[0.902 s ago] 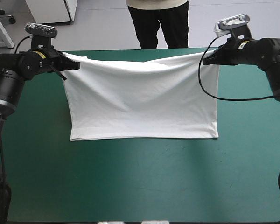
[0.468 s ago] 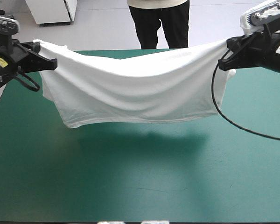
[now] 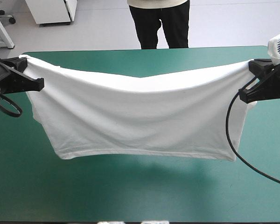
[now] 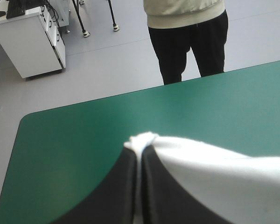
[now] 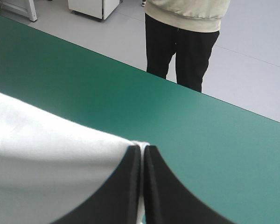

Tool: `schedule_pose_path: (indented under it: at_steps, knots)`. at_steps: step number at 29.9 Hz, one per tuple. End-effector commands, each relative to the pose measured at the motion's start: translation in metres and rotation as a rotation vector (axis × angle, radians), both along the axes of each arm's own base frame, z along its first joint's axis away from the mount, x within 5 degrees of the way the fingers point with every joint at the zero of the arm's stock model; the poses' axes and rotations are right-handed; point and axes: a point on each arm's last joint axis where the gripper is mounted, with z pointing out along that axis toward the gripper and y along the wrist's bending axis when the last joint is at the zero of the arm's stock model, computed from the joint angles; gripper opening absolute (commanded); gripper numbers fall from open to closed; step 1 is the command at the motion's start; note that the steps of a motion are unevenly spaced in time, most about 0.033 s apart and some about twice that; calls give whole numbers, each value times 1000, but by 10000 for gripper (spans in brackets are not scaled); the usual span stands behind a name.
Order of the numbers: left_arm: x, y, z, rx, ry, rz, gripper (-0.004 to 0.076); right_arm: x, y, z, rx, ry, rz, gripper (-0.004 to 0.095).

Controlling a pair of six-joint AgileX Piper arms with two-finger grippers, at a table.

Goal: Fold the cloth

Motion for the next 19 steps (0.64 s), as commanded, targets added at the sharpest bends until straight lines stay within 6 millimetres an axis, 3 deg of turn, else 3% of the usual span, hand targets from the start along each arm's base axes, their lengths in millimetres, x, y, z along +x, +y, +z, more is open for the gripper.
schedule_pose_path:
  at_steps: [1, 6, 15, 19]
  knots:
    - [2, -2, 10, -27, -99, -11, -9, 6, -1, 7, 22, -51, -15, -17]
    - [30, -5, -2, -35, -68, -15, -9, 50, 2, -6, 24, -4, -13, -17]
    - [123, -12, -20, -52, -229, 7, -9, 176, 5, -43, 60, -92, -76, -17]
    - [155, -15, -17, -65, -342, 13, -9, 207, 2, -32, 110, -237, -110, -18]
